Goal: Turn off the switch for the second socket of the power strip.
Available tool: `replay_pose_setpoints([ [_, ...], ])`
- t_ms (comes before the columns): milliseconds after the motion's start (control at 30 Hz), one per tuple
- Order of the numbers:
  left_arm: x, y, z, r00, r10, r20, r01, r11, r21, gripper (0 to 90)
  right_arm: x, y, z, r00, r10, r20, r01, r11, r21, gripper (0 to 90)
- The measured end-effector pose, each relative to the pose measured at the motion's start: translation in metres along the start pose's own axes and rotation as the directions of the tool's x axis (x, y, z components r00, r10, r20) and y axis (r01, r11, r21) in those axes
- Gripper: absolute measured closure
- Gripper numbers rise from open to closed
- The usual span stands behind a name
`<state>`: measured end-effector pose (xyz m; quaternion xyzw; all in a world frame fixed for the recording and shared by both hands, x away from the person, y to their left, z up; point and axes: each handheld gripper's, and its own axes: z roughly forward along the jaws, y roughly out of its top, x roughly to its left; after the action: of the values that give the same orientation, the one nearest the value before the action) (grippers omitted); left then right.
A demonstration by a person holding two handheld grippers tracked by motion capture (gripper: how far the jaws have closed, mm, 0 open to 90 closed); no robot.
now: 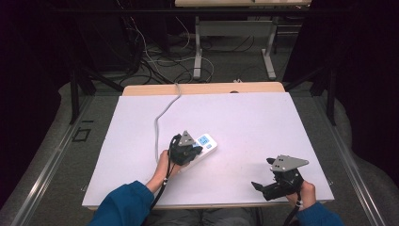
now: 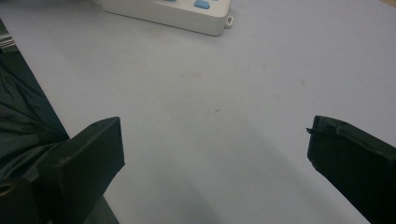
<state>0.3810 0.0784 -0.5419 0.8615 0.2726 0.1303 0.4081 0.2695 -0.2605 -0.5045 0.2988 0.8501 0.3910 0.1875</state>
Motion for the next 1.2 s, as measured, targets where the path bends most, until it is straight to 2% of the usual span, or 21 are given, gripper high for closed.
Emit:
replay_pose_setpoints([
  [67,0.0004,-0.0001,0.0,1.0,-0.004,0.003,0.004,1.0,0.001,90.0,-0.0009,-0.0001,0.0009,0.9999,-0.012,-0.006,0.012,1.0,-0.006,3.1],
  [100,0.0008,-0.0004,0.0,1.0,-0.005,0.006,0.005,1.0,-0.002,90.0,-0.0012,0.0003,0.0002,0.9998,-0.013,-0.012,0.014,1.0,0.01,3.1],
  [200,0.0021,-0.0011,0.0,0.9998,-0.015,0.015,0.015,0.9999,-0.006,90.0,-0.0009,0.0,0.0005,0.9999,-0.011,-0.003,0.011,1.0,-0.001,3.2],
  [267,0.001,-0.0011,0.0003,0.9998,-0.014,0.012,0.014,0.9999,-0.009,90.0,0.0001,-0.0003,0.0006,1.0,0.002,0.002,-0.002,1.0,-0.007,3.2],
  [500,0.0021,-0.002,-0.0003,0.9998,-0.009,0.017,0.009,0.9999,-0.008,90.0,-0.0012,0.0002,0.0005,0.9999,-0.013,-0.009,0.013,1.0,0.009,3.2],
  [767,0.0006,-0.0035,0.0007,1.0,-0.001,0.003,0.001,0.9996,-0.027,90.0,-0.0014,0.0002,0.0006,0.9999,-0.014,-0.007,0.014,1.0,0.009,3.3],
  [800,0.0002,-0.0031,0.0,1.0,0.003,0.002,-0.003,0.9999,-0.016,90.0,-0.0015,0.0002,0.0006,0.9999,-0.014,-0.007,0.014,1.0,0.009,3.3],
  [1033,-0.0012,-0.0031,0.0005,0.9999,0.009,-0.005,-0.009,0.9998,-0.02,90.0,-0.0013,0.0002,0.0005,0.9999,-0.014,-0.006,0.014,1.0,0.011,3.4],
  [1100,-0.0009,-0.0031,0.0003,0.9999,0.014,-0.004,-0.014,0.9998,-0.016,90.0,0.0003,-0.0003,0.0007,1.0,0.004,0.002,-0.004,1.0,-0.005,3.4],
  [1200,-0.0006,-0.0032,0.0004,1.0,0.008,-0.002,-0.008,0.9998,-0.017,90.0,-0.0017,0.0,0.0008,0.9999,-0.012,-0.009,0.012,1.0,0.012,3.4],
])
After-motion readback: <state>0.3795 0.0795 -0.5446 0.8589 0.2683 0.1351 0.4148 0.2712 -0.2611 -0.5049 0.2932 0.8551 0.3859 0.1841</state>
